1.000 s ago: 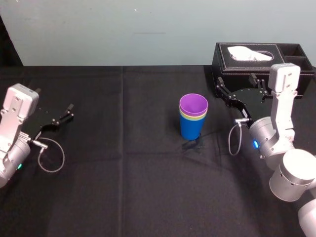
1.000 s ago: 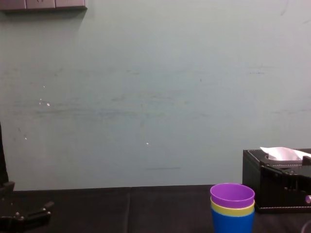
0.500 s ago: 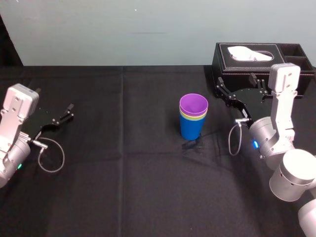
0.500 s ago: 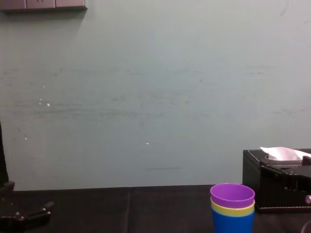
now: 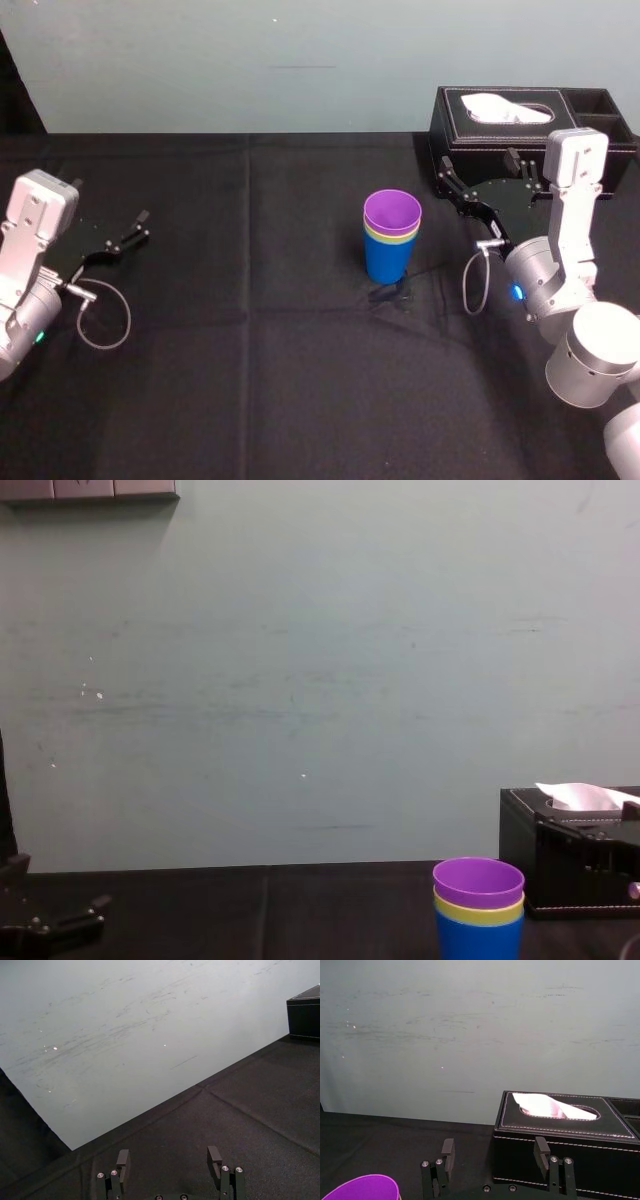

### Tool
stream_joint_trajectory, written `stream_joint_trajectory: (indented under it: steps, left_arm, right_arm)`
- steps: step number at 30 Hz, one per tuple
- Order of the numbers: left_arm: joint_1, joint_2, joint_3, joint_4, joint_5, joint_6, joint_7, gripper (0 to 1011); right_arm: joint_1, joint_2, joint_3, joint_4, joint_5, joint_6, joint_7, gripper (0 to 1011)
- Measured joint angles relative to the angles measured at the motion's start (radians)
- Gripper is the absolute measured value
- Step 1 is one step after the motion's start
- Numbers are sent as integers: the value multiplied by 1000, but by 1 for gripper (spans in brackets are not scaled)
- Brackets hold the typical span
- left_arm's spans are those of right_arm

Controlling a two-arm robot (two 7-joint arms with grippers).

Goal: Stack the three plastic cups sequentially using one hand.

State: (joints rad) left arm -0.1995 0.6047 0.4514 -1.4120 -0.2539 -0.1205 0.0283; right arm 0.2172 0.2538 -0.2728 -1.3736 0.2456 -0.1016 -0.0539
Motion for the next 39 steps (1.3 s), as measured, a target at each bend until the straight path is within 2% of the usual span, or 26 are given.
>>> stream_joint_trajectory:
  steps: [39]
  left_arm:
    - [0, 0, 0, 0, 0, 0, 0, 1011]
  right_arm:
    - [0, 0, 0, 0, 0, 0, 0, 1003]
